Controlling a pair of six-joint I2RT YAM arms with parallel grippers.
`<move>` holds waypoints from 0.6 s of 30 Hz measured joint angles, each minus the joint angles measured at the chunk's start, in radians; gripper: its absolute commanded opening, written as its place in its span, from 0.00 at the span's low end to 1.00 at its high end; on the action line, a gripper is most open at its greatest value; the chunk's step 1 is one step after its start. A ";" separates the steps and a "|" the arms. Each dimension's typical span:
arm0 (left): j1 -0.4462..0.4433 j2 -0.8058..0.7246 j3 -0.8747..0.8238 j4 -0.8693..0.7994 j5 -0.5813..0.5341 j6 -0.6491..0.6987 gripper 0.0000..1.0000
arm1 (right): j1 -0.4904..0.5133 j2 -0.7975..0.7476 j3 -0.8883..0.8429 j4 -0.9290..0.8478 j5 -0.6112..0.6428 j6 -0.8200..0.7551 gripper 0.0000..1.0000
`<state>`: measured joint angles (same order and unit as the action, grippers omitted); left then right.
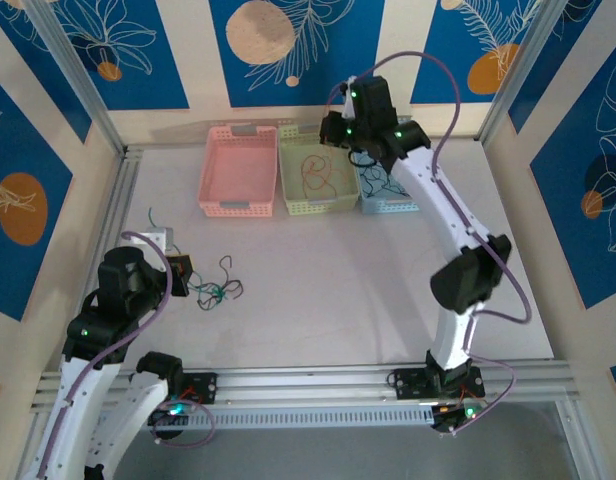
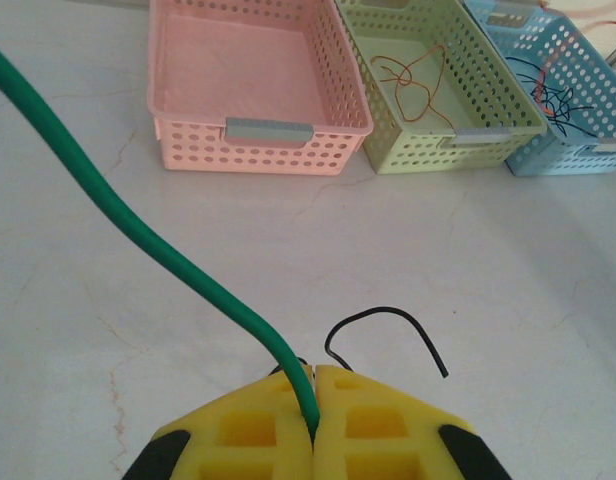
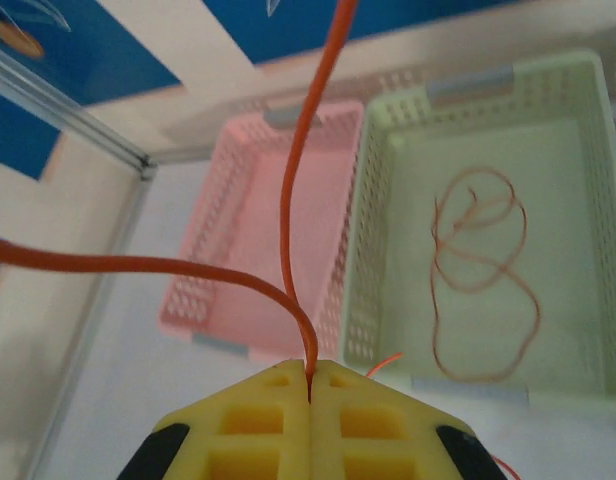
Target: Untangle the cables
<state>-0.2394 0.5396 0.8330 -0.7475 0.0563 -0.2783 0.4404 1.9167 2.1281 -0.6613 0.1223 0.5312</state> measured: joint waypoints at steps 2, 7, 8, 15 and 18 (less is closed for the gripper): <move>0.000 0.001 0.000 0.000 0.003 0.000 0.00 | -0.019 0.103 0.121 -0.007 -0.015 0.003 0.00; 0.000 0.002 0.000 0.000 0.006 0.000 0.00 | -0.048 0.373 0.380 -0.010 -0.020 0.038 0.00; 0.000 0.002 0.000 0.000 0.007 0.000 0.00 | -0.051 0.421 0.411 -0.007 -0.018 0.046 0.00; 0.000 0.014 0.000 0.000 0.014 0.000 0.00 | -0.053 0.607 0.431 0.000 -0.018 0.055 0.42; 0.000 0.014 0.000 0.000 0.015 0.000 0.00 | -0.045 0.637 0.431 -0.037 -0.021 0.045 0.53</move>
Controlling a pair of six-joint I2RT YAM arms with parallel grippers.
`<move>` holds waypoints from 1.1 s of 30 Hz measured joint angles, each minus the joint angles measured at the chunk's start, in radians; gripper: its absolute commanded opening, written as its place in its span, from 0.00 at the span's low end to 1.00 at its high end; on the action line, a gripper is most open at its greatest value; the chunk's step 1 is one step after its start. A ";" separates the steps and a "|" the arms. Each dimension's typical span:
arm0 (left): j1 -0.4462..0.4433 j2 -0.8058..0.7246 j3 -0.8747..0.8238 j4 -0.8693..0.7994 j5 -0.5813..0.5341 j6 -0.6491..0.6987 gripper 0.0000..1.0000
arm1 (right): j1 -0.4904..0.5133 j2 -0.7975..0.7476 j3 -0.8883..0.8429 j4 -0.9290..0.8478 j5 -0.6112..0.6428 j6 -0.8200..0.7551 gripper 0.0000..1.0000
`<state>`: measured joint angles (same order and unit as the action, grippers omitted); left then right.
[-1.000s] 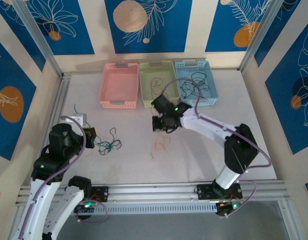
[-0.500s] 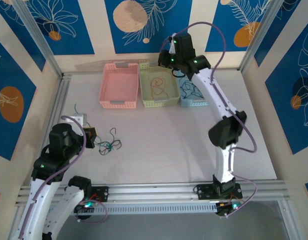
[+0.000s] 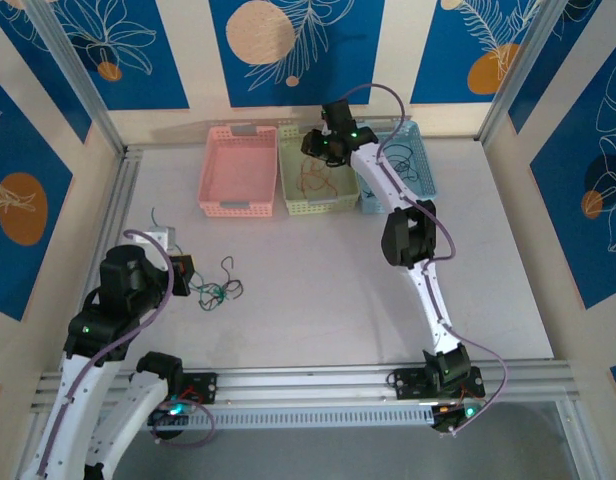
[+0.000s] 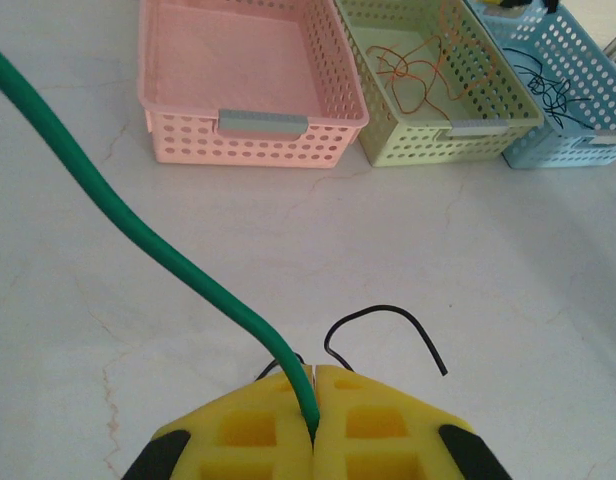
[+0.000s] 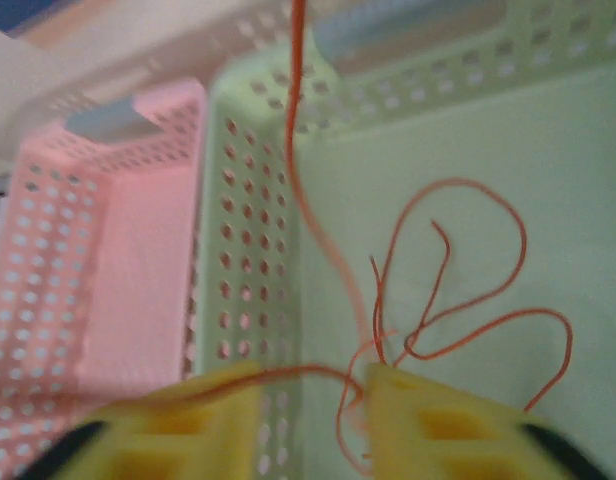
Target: Untangle the cables
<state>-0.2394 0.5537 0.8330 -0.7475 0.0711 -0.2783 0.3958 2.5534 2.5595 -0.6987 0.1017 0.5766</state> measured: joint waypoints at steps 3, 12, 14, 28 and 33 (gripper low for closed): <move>0.000 0.000 0.000 0.000 0.000 0.000 0.00 | 0.011 -0.011 -0.006 -0.050 0.015 -0.027 0.54; 0.000 -0.002 0.000 0.000 0.000 0.000 0.00 | 0.119 -0.609 -0.754 0.074 -0.003 -0.104 0.52; 0.000 -0.003 0.000 0.000 -0.001 0.000 0.00 | 0.163 -0.733 -0.889 0.117 -0.045 -0.097 0.51; 0.000 -0.153 0.000 -0.003 -0.169 -0.001 0.00 | 0.520 -0.505 -1.040 0.280 -0.227 -0.208 0.55; 0.000 -0.207 0.000 -0.005 -0.229 -0.001 0.00 | 0.557 -0.388 -0.927 0.292 -0.237 -0.283 0.57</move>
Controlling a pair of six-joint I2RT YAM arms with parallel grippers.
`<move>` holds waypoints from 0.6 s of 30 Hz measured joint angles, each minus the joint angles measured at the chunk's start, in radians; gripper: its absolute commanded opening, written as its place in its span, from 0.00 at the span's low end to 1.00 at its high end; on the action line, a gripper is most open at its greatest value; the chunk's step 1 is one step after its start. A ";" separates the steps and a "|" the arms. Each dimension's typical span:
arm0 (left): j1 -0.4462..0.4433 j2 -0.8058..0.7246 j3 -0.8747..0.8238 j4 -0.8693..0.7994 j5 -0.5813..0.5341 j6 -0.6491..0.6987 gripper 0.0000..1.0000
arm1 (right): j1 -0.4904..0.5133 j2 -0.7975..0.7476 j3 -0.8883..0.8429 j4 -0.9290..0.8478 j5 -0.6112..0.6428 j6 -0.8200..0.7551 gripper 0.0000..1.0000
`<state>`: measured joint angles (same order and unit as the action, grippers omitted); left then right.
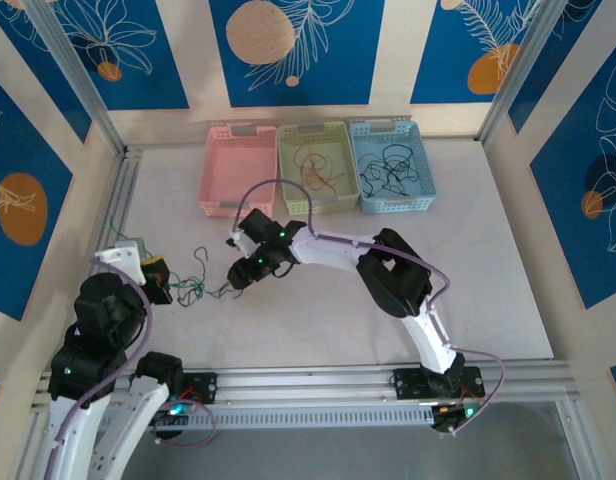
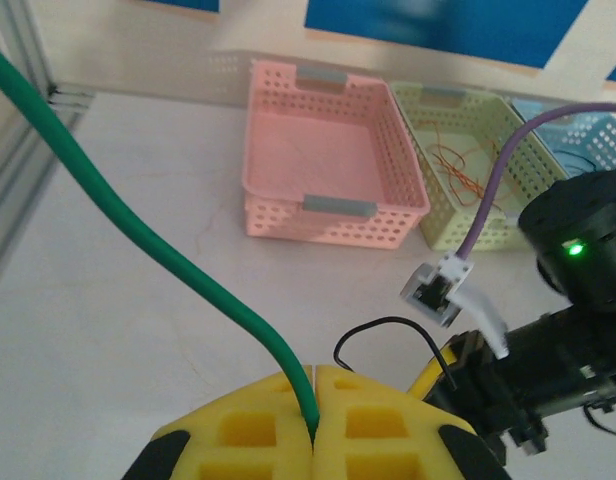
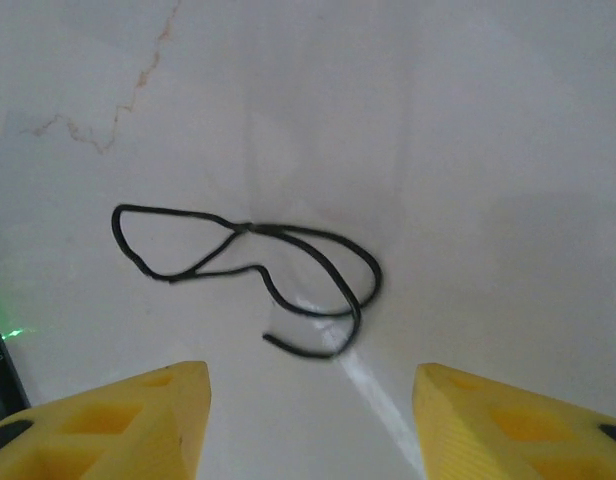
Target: Untangle the cables
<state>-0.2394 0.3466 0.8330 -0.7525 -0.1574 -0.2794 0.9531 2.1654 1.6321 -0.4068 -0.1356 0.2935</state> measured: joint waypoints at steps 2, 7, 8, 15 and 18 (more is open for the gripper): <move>0.000 -0.005 0.000 0.000 -0.010 0.000 0.00 | 0.010 0.031 0.035 0.000 -0.004 -0.029 0.57; 0.000 -0.004 0.000 -0.005 -0.013 0.000 0.00 | 0.037 0.112 0.136 -0.021 0.008 -0.095 0.57; 0.000 -0.004 0.000 -0.005 -0.013 0.000 0.00 | 0.042 0.130 0.158 -0.029 0.016 -0.107 0.56; 0.000 0.002 0.000 -0.011 -0.012 0.000 0.00 | 0.068 0.178 0.205 -0.064 0.082 -0.175 0.38; 0.000 0.013 0.000 -0.012 -0.010 0.000 0.00 | 0.079 0.178 0.202 -0.067 0.130 -0.195 0.23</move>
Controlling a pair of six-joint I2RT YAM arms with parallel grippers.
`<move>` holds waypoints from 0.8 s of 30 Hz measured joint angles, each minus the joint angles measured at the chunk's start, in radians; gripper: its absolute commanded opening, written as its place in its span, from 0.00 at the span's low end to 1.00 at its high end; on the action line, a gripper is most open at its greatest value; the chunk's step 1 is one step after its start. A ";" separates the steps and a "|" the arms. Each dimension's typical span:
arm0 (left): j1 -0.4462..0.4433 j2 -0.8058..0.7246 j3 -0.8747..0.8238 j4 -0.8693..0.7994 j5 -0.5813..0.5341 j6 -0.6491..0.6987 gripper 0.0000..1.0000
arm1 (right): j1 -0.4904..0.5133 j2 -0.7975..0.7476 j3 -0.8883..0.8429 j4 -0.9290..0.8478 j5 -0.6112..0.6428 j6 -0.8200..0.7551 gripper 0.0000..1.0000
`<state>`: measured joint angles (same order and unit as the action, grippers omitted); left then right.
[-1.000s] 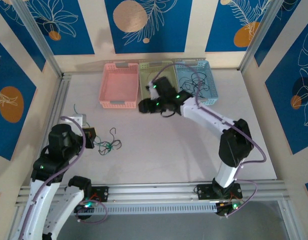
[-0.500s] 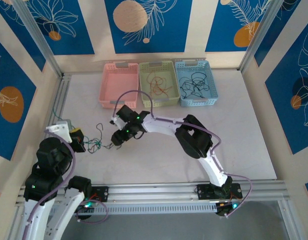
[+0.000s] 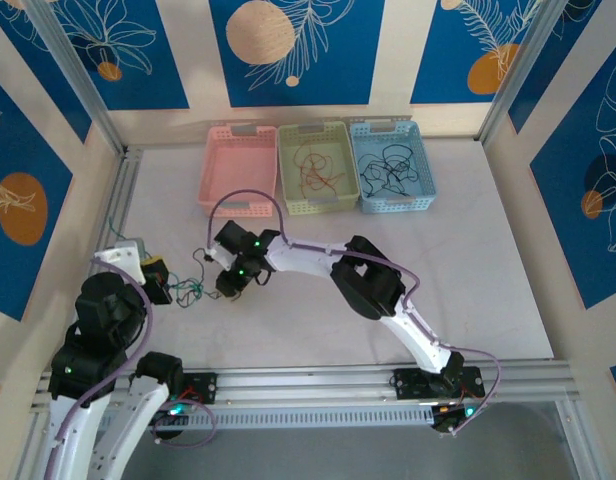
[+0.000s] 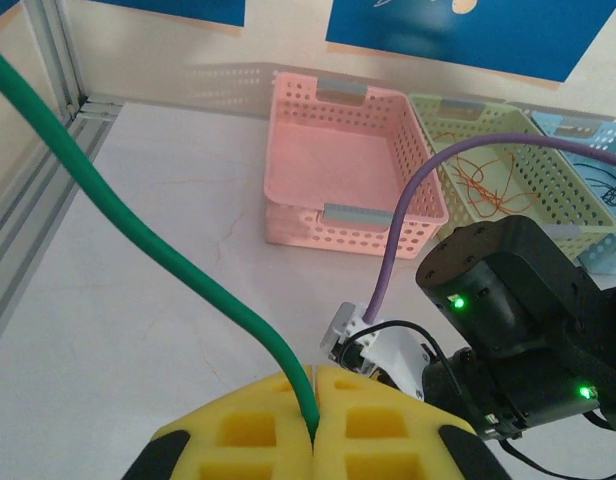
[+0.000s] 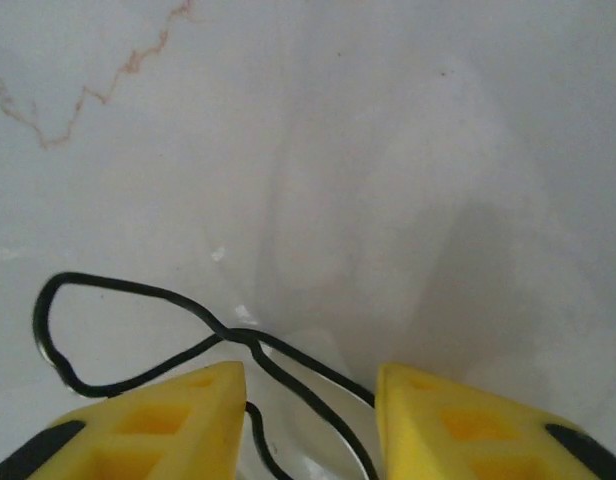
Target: Untangle the cables
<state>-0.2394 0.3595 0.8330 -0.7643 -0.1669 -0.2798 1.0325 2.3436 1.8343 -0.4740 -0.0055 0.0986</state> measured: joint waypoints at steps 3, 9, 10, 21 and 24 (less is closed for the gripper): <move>0.000 0.004 0.000 0.000 0.001 0.000 0.00 | 0.011 -0.004 -0.018 0.012 0.039 -0.008 0.01; 0.000 0.004 0.000 0.000 0.001 0.000 0.00 | 0.007 -0.091 -0.157 0.076 0.059 0.026 0.00; 0.000 0.004 0.000 0.000 0.001 0.000 0.00 | 0.004 -0.118 -0.196 0.086 0.058 0.037 0.00; 0.000 0.014 0.000 0.000 0.009 0.000 0.00 | -0.290 -0.627 -0.541 0.188 0.038 0.213 0.00; 0.000 0.018 0.000 0.000 0.011 0.000 0.00 | -0.461 -0.724 -0.546 0.182 0.061 0.262 0.00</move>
<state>-0.2394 0.3779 0.8330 -0.7639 -0.1555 -0.2798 0.5713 1.6199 1.2888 -0.2916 0.0551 0.3607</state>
